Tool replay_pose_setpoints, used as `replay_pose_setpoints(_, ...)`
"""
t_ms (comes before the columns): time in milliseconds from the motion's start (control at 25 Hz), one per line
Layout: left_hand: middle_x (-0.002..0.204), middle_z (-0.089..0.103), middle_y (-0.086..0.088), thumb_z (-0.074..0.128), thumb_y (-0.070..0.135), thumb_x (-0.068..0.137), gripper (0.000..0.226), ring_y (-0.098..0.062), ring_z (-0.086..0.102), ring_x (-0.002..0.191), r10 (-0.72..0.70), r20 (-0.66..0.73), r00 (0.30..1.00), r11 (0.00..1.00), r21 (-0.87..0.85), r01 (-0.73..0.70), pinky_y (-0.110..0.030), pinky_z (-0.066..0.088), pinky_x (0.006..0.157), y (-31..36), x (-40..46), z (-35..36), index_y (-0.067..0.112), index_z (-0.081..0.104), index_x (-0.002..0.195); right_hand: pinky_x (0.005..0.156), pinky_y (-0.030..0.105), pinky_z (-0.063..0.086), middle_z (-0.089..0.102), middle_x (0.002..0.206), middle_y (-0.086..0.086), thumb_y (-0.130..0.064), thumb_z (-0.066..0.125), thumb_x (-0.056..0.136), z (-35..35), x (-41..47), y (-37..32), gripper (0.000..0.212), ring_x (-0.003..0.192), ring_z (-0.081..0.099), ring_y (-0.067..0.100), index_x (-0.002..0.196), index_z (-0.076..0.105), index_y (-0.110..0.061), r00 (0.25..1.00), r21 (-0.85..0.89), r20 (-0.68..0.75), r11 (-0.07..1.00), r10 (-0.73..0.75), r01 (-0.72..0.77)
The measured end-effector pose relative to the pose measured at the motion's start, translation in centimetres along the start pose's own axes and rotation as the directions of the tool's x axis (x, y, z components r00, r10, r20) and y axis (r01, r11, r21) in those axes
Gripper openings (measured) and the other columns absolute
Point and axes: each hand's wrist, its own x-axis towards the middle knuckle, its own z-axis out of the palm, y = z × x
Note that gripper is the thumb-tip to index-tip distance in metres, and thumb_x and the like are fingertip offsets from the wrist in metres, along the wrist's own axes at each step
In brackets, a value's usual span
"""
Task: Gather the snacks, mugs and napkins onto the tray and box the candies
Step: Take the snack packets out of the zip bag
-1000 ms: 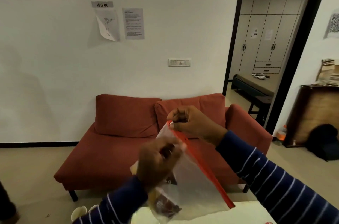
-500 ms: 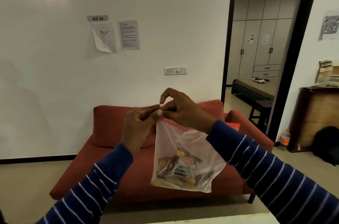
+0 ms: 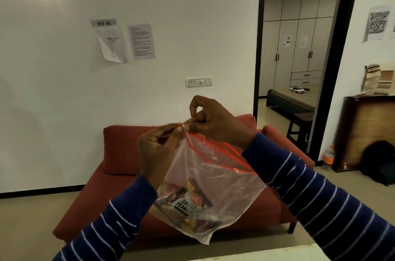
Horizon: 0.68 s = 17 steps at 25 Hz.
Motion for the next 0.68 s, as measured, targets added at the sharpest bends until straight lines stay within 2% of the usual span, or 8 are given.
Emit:
replay_pose_setpoints(80, 0.086, 0.076, 0.011, 0.070, 0.010, 0.089, 0.014, -0.004, 0.074, 0.078, 0.032, -0.050, 0.998, 0.999, 0.033, -0.031, -0.017, 0.059, 0.065, 0.3, 0.1, 0.4, 0.018, 0.075, 0.099, 0.060, 0.018, 0.054, 0.079, 0.081, 0.007, -0.016, 0.080, 0.084, 0.3, 0.1, -0.3, 0.032, 0.071, 0.076, 0.013, 0.085, 0.048, -0.015, 0.999, -0.029, -0.025, 0.999, -0.043, 0.043)
replay_pose_setpoints(120, 0.083, 0.076, 0.016, 0.069, 0.010, 0.090, 0.015, -0.001, 0.073, 0.078, 0.054, -0.054, 0.997, 0.997, 0.051, -0.051, -0.014, 0.058, 0.065, 0.5, 0.1, 0.5, 0.023, 0.074, 0.098, 0.063, 0.018, 0.056, 0.079, 0.081, 0.007, -0.017, 0.080, 0.083, 0.4, 0.1, -0.4, 0.031, 0.073, 0.076, 0.012, 0.086, 0.049, -0.013, 0.998, -0.031, -0.035, 0.998, -0.054, 0.053)
replay_pose_setpoints(240, 0.080, 0.074, 0.025, 0.067, 0.019, 0.092, 0.014, 0.002, 0.071, 0.075, 0.063, -0.036, 0.997, 0.996, 0.063, -0.061, -0.008, 0.053, 0.062, 1.2, -0.1, 0.8, 0.033, 0.071, 0.093, 0.066, 0.025, 0.059, 0.079, 0.079, 0.006, -0.016, 0.080, 0.083, 0.4, 0.0, -0.5, 0.033, 0.076, 0.077, 0.019, 0.087, 0.048, -0.011, 0.997, 0.009, -0.062, 0.999, -0.039, 0.039)
replay_pose_setpoints(280, 0.082, 0.074, 0.026, 0.067, 0.025, 0.090, 0.010, 0.003, 0.071, 0.077, 0.054, -0.019, 0.998, 0.997, 0.054, -0.052, -0.008, 0.053, 0.063, 1.3, -0.2, 0.7, 0.033, 0.071, 0.094, 0.066, 0.027, 0.059, 0.079, 0.079, 0.007, -0.015, 0.080, 0.083, 0.3, 0.0, -0.5, 0.033, 0.076, 0.077, 0.024, 0.086, 0.047, -0.014, 0.998, 0.026, -0.064, 0.999, -0.025, 0.027)
replay_pose_setpoints(400, 0.085, 0.075, 0.024, 0.069, 0.033, 0.081, 0.016, 0.003, 0.072, 0.080, 0.013, 0.020, 1.000, 1.000, 0.000, -0.013, -0.009, 0.054, 0.066, 1.5, 0.0, 0.6, 0.031, 0.072, 0.097, 0.066, 0.031, 0.058, 0.078, 0.080, 0.013, -0.009, 0.078, 0.085, -0.2, -0.1, -0.7, 0.035, 0.076, 0.076, 0.032, 0.084, 0.044, -0.019, 0.999, 0.094, -0.049, 0.995, 0.021, -0.016)
replay_pose_setpoints(520, 0.081, 0.076, 0.017, 0.069, 0.032, 0.083, 0.011, -0.001, 0.072, 0.076, -0.031, -0.013, 0.999, 0.999, -0.010, 0.031, -0.013, 0.056, 0.064, 1.4, 0.2, 0.9, 0.028, 0.074, 0.091, 0.064, 0.027, 0.058, 0.077, 0.079, 0.018, -0.006, 0.076, 0.086, -0.3, -0.5, -0.8, 0.035, 0.071, 0.073, 0.026, 0.084, 0.043, -0.017, 0.998, 0.143, -0.044, 0.989, 0.041, -0.034)
replay_pose_setpoints(600, 0.074, 0.073, 0.019, 0.069, 0.026, 0.088, 0.004, 0.002, 0.069, 0.070, -0.022, -0.053, 0.998, 0.998, 0.053, 0.025, -0.013, 0.055, 0.061, 1.2, 0.2, 1.2, 0.027, 0.072, 0.086, 0.066, 0.028, 0.058, 0.077, 0.078, 0.016, -0.004, 0.075, 0.086, -0.2, -0.7, -0.8, 0.035, 0.069, 0.074, 0.019, 0.084, 0.043, -0.016, 0.998, 0.093, -0.054, 0.995, 0.038, -0.033)
replay_pose_setpoints(680, 0.071, 0.070, 0.019, 0.067, 0.022, 0.093, 0.013, 0.003, 0.065, 0.066, -0.020, -0.084, 0.996, 0.994, 0.107, 0.029, -0.013, 0.055, 0.060, 1.0, 0.1, 1.5, 0.027, 0.069, 0.081, 0.063, 0.023, 0.056, 0.078, 0.077, 0.013, -0.001, 0.074, 0.085, -0.1, -0.9, -0.8, 0.035, 0.068, 0.074, 0.009, 0.083, 0.043, -0.017, 0.997, 0.008, -0.074, 1.000, 0.017, -0.016)
